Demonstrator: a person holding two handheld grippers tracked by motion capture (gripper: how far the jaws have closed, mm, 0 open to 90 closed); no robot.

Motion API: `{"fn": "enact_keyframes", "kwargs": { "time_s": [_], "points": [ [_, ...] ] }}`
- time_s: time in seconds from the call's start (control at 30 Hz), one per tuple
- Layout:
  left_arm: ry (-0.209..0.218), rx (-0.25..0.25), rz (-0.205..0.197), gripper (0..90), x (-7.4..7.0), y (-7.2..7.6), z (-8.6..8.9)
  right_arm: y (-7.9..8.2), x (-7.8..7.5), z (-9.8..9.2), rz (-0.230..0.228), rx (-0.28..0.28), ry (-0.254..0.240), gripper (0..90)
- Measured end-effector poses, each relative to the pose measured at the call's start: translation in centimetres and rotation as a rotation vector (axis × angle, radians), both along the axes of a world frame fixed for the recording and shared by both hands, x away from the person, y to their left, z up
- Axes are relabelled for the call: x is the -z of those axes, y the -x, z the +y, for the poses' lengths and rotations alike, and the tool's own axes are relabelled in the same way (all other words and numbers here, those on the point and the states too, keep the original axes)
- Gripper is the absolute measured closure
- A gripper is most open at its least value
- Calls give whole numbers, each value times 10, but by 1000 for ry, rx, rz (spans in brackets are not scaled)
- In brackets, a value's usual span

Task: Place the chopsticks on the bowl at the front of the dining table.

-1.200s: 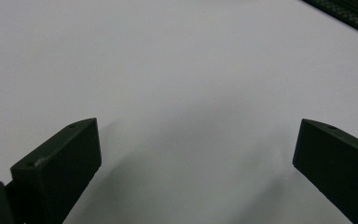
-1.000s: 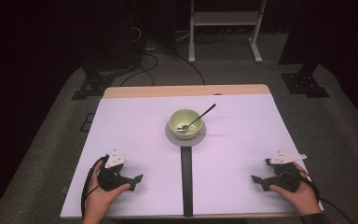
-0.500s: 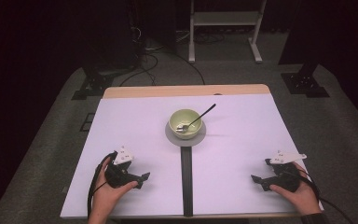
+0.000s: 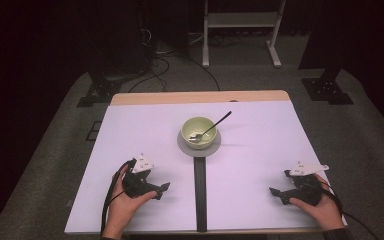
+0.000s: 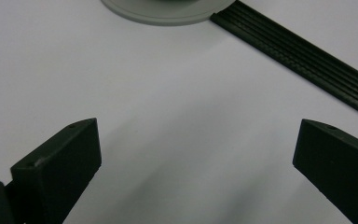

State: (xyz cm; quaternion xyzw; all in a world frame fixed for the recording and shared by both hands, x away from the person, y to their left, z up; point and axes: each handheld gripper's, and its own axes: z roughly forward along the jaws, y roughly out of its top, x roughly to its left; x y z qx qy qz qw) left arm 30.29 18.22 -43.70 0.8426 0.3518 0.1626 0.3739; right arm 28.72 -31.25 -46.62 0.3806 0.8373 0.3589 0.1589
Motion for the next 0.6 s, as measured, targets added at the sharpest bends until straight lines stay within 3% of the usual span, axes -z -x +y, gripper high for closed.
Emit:
{"fn": "enact_keyframes", "kwargs": {
  "time_s": [0.3,0.6],
  "points": [
    [-18,21,17,0,-2,-2,-10,0,0,0,-2,0,1,99],
    [2,44,21,0,-3,1,-21,0,0,0,-2,0,1,99]
  ]
}}
